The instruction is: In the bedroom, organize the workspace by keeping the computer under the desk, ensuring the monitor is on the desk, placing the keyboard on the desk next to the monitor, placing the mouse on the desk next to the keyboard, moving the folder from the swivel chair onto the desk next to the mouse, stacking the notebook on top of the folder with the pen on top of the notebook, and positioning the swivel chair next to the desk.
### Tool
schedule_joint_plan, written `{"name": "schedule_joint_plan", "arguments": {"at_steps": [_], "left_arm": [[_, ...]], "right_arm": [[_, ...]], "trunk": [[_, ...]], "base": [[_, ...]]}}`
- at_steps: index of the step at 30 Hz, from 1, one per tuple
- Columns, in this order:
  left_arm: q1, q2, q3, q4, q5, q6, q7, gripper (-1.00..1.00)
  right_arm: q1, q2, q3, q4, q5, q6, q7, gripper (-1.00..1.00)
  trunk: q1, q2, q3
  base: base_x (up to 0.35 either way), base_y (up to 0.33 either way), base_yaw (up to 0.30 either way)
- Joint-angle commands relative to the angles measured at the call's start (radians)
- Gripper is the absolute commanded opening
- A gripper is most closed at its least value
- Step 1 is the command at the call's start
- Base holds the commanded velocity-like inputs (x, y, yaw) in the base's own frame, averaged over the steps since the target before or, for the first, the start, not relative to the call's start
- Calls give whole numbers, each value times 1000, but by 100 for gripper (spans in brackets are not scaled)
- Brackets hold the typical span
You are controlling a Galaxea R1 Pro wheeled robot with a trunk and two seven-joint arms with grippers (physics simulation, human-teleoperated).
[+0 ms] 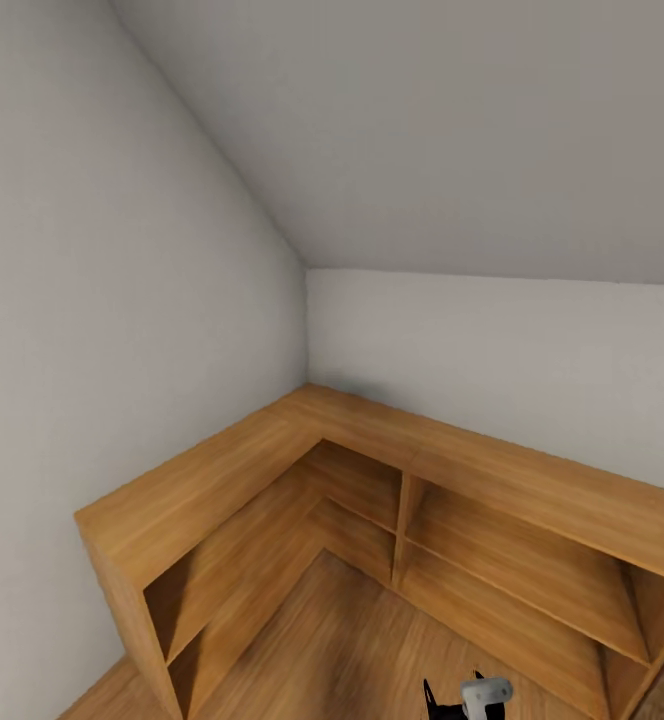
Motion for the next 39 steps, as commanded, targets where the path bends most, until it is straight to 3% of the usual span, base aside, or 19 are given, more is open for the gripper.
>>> {"name": "schedule_joint_plan", "arguments": {"at_steps": [1,7,16,39], "left_arm": [[0,1,-9,-2,9,-2,7,100],[0,1,-9,-2,9,-2,7,100],[0,1,-9,-2,9,-2,7,100],[0,1,-7,-2,11,-2,7,100]], "right_arm": [[-1,1,8,2,-1,-2,-6,100],[-1,0,8,2,4,-2,-6,100],[-1,1,8,2,57,-2,-6,100],[-1,1,8,3,63,-2,-6,100]], "trunk": [[0,-1,-1],[0,-1,1],[0,-1,5],[0,-1,14]], "base": [[12,3,-297],[7,2,-297],[234,78,-297],[284,113,-297]]}}
